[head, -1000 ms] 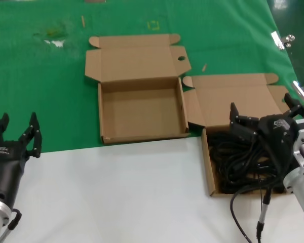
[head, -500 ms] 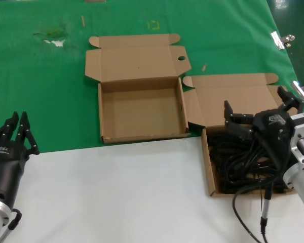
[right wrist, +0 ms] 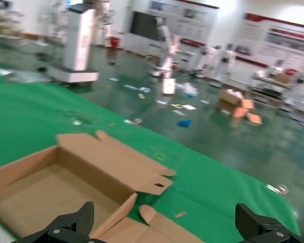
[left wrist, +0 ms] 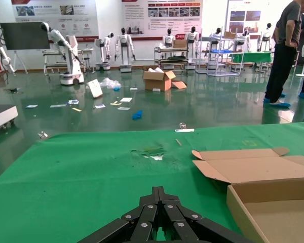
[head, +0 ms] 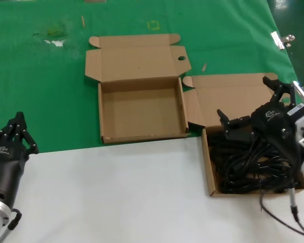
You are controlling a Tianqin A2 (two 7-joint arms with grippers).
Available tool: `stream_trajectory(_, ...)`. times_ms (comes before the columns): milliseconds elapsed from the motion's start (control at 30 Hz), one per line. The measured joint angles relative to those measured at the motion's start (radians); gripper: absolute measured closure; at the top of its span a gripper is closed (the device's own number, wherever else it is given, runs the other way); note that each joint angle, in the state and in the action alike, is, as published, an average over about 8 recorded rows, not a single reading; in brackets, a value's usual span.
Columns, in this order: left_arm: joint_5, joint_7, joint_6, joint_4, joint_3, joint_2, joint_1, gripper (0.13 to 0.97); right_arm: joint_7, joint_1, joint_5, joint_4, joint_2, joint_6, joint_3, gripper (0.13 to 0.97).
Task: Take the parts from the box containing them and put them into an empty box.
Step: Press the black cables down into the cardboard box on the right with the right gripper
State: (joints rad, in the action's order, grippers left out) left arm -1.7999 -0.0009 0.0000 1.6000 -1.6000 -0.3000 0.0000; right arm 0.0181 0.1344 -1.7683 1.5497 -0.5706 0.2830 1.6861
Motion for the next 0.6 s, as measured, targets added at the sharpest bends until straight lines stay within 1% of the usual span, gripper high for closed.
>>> stream_trajectory(267,0.000,0.000,0.000,0.000,0.000,0.000,0.000,0.957,0.018,0.048,-0.025,-0.006,-0.138,0.187,0.002,0.129)
stream_trajectory(433,0.000,0.000,0.000,0.000,0.000,0.000,0.000,0.957,0.037,0.071,-0.035,0.014,-0.225,0.288,-0.003,0.129)
stream_trajectory(600,0.000,0.000,0.000,0.000,0.000,0.000,0.000,0.957,0.087,0.086,-0.047,0.038,-0.313,0.409,-0.003,0.129)
